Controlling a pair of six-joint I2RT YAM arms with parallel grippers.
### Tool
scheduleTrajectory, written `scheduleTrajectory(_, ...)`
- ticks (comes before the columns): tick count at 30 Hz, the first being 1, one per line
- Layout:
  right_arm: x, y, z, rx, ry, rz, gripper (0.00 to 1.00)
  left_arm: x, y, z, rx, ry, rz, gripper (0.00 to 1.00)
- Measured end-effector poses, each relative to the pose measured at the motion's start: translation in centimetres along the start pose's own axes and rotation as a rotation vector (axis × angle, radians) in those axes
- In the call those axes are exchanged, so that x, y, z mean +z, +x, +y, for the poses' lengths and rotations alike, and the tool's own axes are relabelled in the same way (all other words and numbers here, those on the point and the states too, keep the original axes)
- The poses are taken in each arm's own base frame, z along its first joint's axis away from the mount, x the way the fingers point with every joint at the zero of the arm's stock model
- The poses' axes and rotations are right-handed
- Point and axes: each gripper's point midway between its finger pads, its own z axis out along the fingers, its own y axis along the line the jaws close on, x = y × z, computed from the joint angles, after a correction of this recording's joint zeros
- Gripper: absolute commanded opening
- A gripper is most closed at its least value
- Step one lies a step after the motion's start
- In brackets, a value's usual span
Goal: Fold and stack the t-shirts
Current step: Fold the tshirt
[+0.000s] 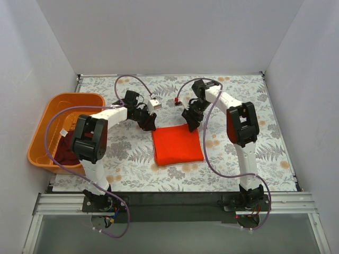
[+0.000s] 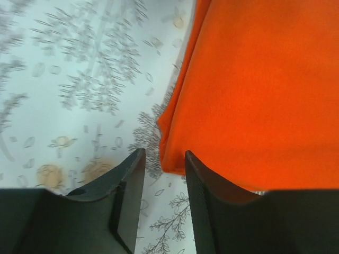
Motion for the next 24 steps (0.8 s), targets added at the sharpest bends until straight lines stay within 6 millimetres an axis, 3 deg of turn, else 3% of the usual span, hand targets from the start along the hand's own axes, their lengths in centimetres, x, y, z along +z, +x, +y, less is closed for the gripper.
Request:
scheduleTrajectory(3, -2.8, -1.4, -2.6, 0.049, 0.101, -0.065, 0.72, -1.1, -2.4, 1.4, -0.077, -0.061, -0.057, 0.43)
scheduleTrajectory(4, -3.9, -1.8, -3.3, 0.068, 0.132, -0.097, 0.73, -1.7, -3.4, 1.4, -0.107, -0.08, -0.088, 0.47)
scheduleTrajectory(7, -7.8, -2.6, -3.5, 0.123, 0.198, -0.199, 0.86, -4.3, -6.1, -0.2, -0.194, -0.094, -0.187, 0.51)
scheduleTrajectory(9, -10.1, -3.1, -2.1, 0.141, 0.218, -0.284, 0.85, -6.0, -7.8, -2.1, -0.233, -0.075, -0.25, 0.51)
scheduleTrajectory(12, -11.3, -3.7, 3.3, 0.165, 0.125, -0.401, 0.77, -7.5, -9.5, -6.2, -0.301, 0.013, -0.336, 0.5)
scheduleTrajectory(15, -9.3, -3.3, 8.3, 0.218, -0.043, -0.449, 0.7, -6.2, -8.5, -11.1, -0.397, 0.154, -0.339, 0.47)
scheduleTrajectory(19, -3.7, -1.3, 12.8, 0.379, -0.317, -0.411, 0.63, -2.8, -5.4, -16.9, -0.574, 0.338, -0.232, 0.46)
scheduleTrajectory(21, -1.3, 0.1, 14.0, 0.47, -0.42, -0.371, 0.62, -1.1, -4.0, -18.5, -0.658, 0.397, -0.176, 0.45)
scheduleTrajectory(24, 0.9, 1.8, 14.2, 0.572, -0.493, -0.338, 0.61, 1.0, -1.8, -18.2, -0.783, 0.408, -0.116, 0.44)
